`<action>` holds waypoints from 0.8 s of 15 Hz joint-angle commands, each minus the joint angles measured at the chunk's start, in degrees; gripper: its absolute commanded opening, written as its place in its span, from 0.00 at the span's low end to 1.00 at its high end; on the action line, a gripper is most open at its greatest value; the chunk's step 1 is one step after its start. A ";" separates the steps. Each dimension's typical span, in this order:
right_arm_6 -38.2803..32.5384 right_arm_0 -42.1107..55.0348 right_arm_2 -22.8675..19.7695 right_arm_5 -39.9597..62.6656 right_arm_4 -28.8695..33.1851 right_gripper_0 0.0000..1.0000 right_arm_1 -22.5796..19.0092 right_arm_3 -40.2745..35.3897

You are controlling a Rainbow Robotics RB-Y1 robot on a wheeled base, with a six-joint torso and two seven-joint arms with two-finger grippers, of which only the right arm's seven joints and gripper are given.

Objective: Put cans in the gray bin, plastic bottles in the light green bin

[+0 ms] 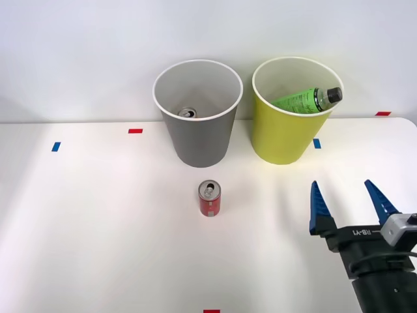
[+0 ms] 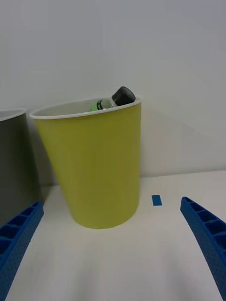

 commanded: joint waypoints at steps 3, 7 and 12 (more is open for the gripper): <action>0.01 1.51 0.06 0.14 0.00 1.00 0.59 0.04; -1.92 1.68 0.33 0.75 2.99 1.00 2.43 0.04; -17.04 5.82 0.68 -3.12 12.75 1.00 4.45 0.66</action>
